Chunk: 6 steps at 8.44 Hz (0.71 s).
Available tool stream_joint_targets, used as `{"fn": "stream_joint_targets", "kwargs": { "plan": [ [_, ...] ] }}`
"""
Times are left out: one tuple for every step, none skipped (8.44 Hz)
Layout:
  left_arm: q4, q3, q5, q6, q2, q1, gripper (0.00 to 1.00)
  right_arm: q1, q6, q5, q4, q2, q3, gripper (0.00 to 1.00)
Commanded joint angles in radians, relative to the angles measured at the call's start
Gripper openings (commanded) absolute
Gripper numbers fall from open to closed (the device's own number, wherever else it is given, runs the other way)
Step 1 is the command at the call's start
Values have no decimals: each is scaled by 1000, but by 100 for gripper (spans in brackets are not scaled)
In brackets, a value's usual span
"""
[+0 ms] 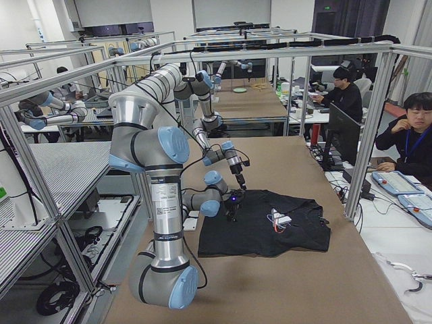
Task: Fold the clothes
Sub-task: 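Release the sleeves and move both grippers to the hem corners nearest the robot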
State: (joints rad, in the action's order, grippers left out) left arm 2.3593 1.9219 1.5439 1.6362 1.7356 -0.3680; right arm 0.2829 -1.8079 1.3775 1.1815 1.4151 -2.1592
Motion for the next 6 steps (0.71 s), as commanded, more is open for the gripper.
{"fn": "stream_joint_targets", "kwargs": {
  "plan": [
    [-2,150,-160,54,-195,188,100,-164,-89,-167,-146,195,-37,95],
    [-2,158,-191,56,-244,228,100,-216,-111,-210,-187,255,-62,94],
    [-2,158,-200,56,-272,254,100,-244,-116,-248,-198,269,-67,94],
    [-2,152,-212,56,-286,277,100,-245,-116,-250,-198,271,-68,94],
    [-3,132,-249,57,-286,305,100,-245,-116,-250,-198,271,-68,94],
    [-3,126,-255,57,-286,311,100,-245,-116,-255,-198,271,-70,94]
  ]
}}
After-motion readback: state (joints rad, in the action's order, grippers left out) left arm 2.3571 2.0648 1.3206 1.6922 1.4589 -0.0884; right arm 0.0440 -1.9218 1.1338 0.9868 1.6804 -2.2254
